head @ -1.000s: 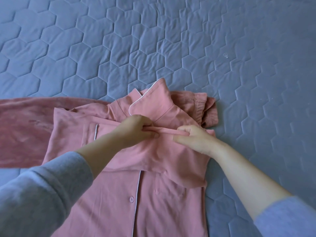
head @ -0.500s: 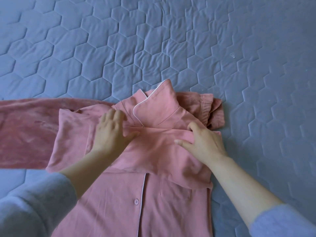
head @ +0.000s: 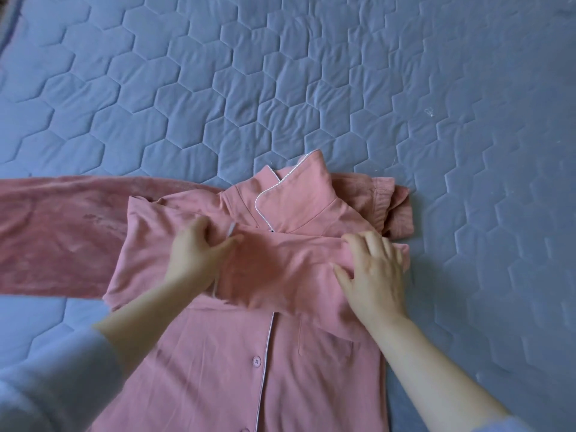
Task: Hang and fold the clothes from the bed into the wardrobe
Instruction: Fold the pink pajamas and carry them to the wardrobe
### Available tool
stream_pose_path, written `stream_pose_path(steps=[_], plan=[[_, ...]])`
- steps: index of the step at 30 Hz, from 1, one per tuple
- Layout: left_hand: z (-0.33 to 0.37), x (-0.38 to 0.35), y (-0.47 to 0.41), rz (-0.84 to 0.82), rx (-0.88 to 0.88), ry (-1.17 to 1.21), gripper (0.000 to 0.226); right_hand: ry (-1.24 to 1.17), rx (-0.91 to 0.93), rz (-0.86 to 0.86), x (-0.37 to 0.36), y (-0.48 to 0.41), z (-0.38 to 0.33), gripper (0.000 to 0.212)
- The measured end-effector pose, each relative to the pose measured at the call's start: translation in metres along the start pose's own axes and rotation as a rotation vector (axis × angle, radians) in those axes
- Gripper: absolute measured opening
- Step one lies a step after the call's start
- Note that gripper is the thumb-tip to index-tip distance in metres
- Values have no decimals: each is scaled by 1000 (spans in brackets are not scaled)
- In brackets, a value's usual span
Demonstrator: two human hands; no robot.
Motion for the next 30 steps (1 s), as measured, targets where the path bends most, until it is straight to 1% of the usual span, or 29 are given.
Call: stream_pose_path(steps=[3,5,7,9,11,13,15,17,19,21,24,26,30], plan=[[73,-4,45,-133,-266,143,42,-38,-74,-82,-3,12,5,52],[118,-7,72,-211,-389,232,40,-90,-151,-130,0,22,15,51],[156,-9,90,-262,-471,300,39,-151,-208,-186,6,34,27,50],[184,-9,102,-312,-486,372,33,-206,-251,-230,22,44,33,48],[211,-7,114,-354,-467,428,29,-252,-237,-236,40,53,39,50],[238,-1,130,-371,-472,446,35,-324,-307,-231,60,63,48,35],[265,4,146,-380,-515,424,42,-357,-421,-197,80,69,58,30],[282,9,159,-382,-548,390,42,-384,-478,-173,88,77,70,24],[286,16,164,-363,-550,396,41,-417,-475,-189,97,79,75,23],[276,28,162,-328,-533,419,41,-442,-438,-250,100,77,72,33],[250,50,152,-266,-486,403,35,-504,-451,-237,103,77,59,48],[230,67,144,-224,-456,380,31,-514,-444,-249,100,74,44,50],[184,98,124,-147,-401,368,32,-501,-402,-309,79,66,8,47]])
Point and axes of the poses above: each hand's wrist, its own y-axis away from the middle knuckle, its own x-axis out of the back of the hand, z = x × y, the point moved 5 cm from there along -y, towards the middle knuckle, and after that the axes turned 4 degrees about -z, right-handed, at the moved point
